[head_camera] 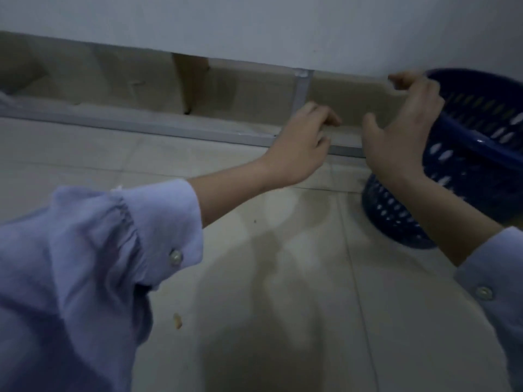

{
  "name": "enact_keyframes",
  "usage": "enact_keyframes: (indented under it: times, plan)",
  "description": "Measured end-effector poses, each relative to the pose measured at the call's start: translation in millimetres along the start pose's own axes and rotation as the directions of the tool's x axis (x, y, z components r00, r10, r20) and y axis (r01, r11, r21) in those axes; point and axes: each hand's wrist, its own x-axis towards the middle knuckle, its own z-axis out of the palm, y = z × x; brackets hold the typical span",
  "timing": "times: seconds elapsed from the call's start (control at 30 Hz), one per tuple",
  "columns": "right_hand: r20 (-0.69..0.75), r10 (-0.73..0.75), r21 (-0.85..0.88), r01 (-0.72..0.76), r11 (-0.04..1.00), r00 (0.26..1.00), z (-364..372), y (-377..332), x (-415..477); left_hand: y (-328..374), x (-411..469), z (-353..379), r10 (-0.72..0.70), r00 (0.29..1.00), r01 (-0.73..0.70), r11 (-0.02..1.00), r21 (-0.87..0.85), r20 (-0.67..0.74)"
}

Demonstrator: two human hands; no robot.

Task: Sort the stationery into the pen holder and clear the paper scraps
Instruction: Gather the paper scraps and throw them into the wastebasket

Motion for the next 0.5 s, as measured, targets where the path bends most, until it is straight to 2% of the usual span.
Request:
enact_keyframes:
  times: [0.13, 0.27, 0.37, 0.5]
  plan:
    - [0.181, -0.05, 0.089, 0.035, 0.995, 0.982, 38.8, -32.2, -31.5, -32.1, -62.4, -29.4, -0.161, 0.985, 0.159, 0.987, 0.037, 0.061]
    - [0.383, -0.136, 0.256, 0.036, 0.966, 0.914, 78.5, -69.9, -80.5, -66.0, -140.1, -61.4, -0.365, 0.924, 0.353, 0.929, 0.114, 0.117]
    - [0.53, -0.239, 0.322, 0.067, 0.944, 0.814, 101.3, -91.5, -122.3, -89.5, -200.3, -76.5, -0.527, 0.832, 0.497, 0.847, 0.188, 0.174]
    - [0.701, -0.352, 0.387, 0.084, 0.918, 0.619, 124.5, -110.0, -171.4, -110.6, -278.2, -84.0, -0.682, 0.655, 0.597, 0.732, 0.329, 0.326]
